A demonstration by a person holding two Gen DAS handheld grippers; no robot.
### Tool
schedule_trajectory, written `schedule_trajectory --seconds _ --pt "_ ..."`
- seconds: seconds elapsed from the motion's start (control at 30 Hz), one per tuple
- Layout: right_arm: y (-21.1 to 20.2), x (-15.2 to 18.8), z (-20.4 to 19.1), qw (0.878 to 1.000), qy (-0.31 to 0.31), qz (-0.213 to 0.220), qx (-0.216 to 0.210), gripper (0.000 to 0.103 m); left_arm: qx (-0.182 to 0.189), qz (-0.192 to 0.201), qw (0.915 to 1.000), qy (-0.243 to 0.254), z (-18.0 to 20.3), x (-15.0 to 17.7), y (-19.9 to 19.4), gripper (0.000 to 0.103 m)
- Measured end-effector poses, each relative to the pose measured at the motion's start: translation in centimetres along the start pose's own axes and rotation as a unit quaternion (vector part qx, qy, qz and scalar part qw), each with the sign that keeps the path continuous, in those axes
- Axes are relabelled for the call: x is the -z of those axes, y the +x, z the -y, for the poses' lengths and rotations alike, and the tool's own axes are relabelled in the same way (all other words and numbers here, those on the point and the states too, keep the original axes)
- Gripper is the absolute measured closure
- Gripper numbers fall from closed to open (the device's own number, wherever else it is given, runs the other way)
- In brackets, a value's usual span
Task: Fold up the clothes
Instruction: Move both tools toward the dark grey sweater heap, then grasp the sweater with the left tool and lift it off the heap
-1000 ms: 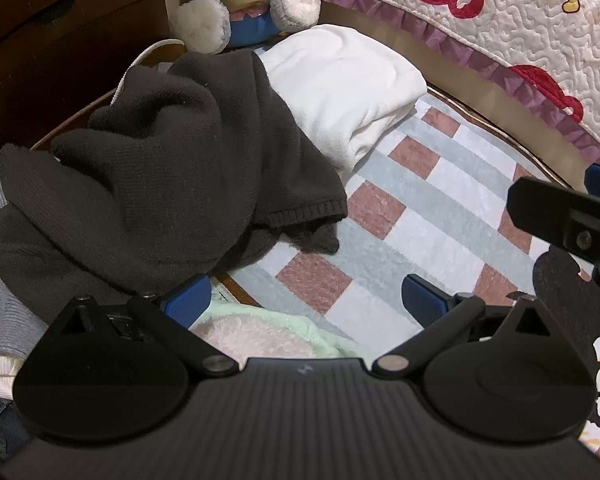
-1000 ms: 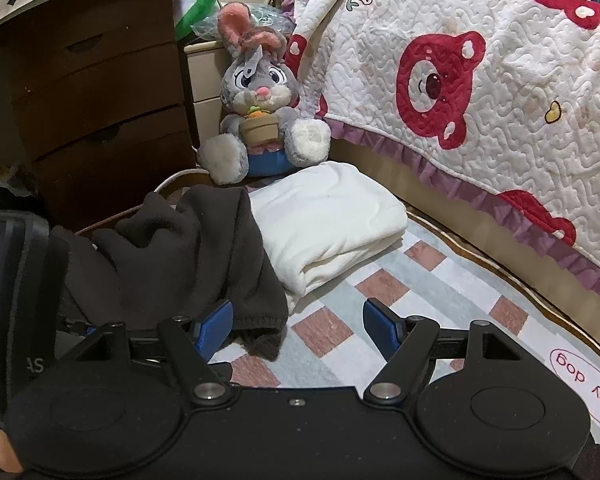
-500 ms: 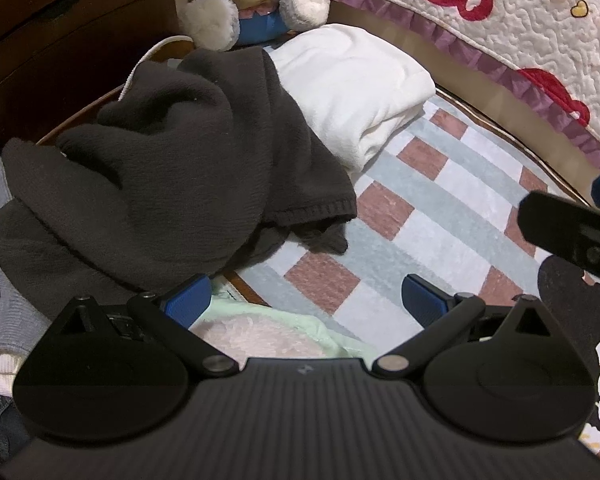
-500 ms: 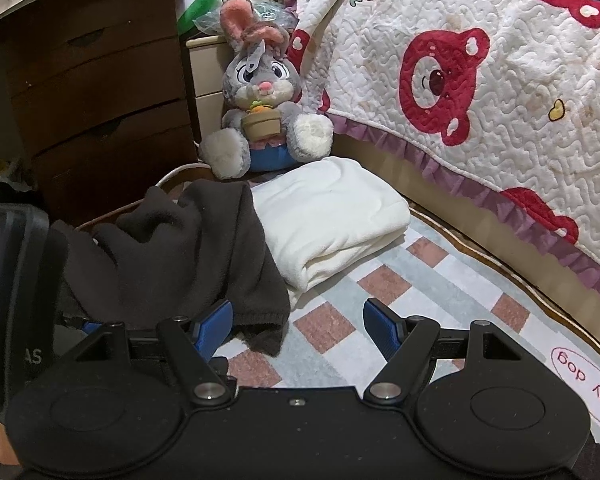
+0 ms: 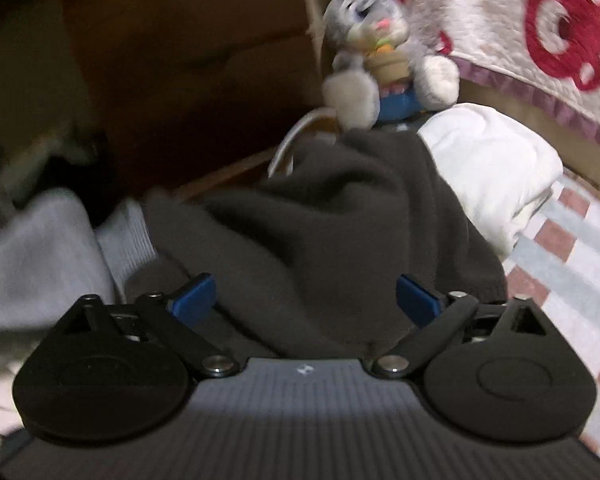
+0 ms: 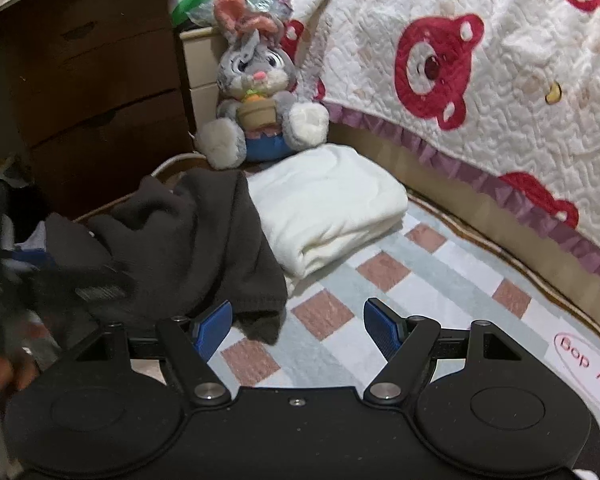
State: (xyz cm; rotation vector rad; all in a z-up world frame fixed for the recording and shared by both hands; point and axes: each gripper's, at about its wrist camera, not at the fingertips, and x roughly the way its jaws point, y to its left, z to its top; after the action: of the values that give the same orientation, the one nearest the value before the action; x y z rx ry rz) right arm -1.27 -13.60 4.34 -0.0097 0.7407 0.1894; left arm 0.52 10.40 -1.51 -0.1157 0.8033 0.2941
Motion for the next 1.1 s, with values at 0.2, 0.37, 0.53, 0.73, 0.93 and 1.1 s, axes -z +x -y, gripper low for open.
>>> schedule_trajectory --seconds 0.2,0.37,0.53,0.73,0.93,1.1 --pt "1.8 0.7 -0.1 1.0 -0.011 -0.005 -0.018 0.026 0.03 -0.065 0.9964 -0.045 -4.3 0.8 3.8 0.074" --pt "2.3 1.6 -0.4 0.999 -0.015 -0.011 -0.036 0.026 0.044 -0.077 0.9942 -0.061 -5.6 0.9 5.3 0.043" --pt "2.4 2.4 0.0 0.999 -0.001 -0.022 -0.034 0.026 0.04 -0.081 0.9912 -0.097 -5.7 0.3 9.1 0.006" --pt "2.2 2.7 0.3 0.999 0.016 -0.037 -0.034 0.026 0.03 -0.083 0.9902 -0.108 -5.6 0.9 13.2 0.061" --pt "2.2 2.8 0.8 0.999 0.017 -0.03 -0.019 0.026 0.111 -0.055 0.9819 -0.143 -7.8 0.9 10.6 0.096" --pt "2.0 2.9 0.6 0.999 0.013 -0.023 -0.031 0.026 0.29 -0.025 0.9379 -0.188 -8.7 -0.5 7.3 0.096"
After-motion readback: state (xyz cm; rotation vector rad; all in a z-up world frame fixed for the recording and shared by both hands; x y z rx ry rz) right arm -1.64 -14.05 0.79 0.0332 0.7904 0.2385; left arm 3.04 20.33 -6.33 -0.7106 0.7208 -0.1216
